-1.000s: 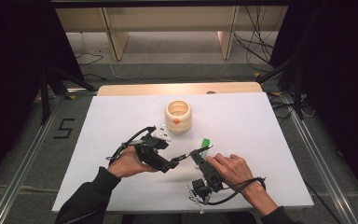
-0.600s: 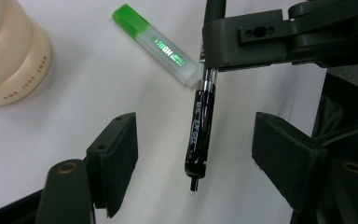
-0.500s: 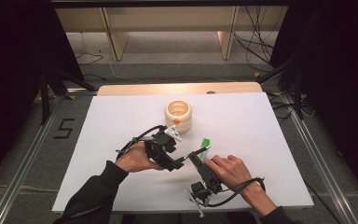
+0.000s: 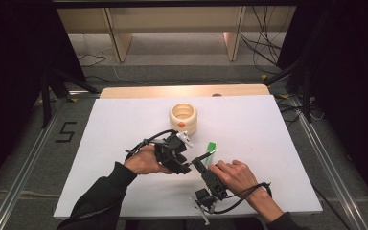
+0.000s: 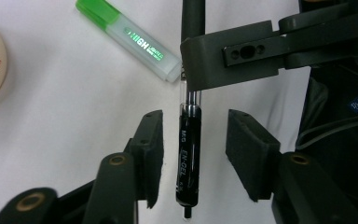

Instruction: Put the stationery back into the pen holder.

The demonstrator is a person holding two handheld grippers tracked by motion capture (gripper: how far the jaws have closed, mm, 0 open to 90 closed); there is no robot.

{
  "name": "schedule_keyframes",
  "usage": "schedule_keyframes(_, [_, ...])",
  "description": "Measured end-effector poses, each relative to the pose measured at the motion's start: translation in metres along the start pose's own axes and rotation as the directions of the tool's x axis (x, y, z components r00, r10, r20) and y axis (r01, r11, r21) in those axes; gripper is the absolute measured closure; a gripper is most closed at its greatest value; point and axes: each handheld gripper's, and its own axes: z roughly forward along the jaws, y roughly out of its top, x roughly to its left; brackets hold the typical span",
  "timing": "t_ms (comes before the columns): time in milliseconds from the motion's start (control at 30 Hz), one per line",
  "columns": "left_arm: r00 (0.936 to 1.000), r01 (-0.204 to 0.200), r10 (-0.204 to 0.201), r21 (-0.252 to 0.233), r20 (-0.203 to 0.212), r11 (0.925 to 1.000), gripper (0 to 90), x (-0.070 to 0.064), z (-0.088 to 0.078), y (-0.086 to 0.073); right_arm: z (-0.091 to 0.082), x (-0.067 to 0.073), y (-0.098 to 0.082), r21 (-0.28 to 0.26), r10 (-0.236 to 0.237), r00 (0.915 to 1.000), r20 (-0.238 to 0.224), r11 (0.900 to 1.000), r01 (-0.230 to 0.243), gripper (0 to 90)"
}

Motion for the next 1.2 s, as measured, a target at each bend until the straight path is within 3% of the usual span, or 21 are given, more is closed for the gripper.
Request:
schedule_keyframes(400, [0.9994,-0.028,0.027,0.021,0.021,0.9994,66.2,-0.0003,0.006,0.0045,-0.0001,0.0007,0.0018,-0.009,-0.009,1.0,-0.004,1.0,0.009,79.5])
schedule_keyframes(1200, [0.9992,-0.029,0.028,0.05,0.029,0.9983,77.7,0.0029,0.0095,0.0045,-0.001,0.0022,0.0043,-0.037,-0.024,0.9997,0.0,0.999,0.024,79.3])
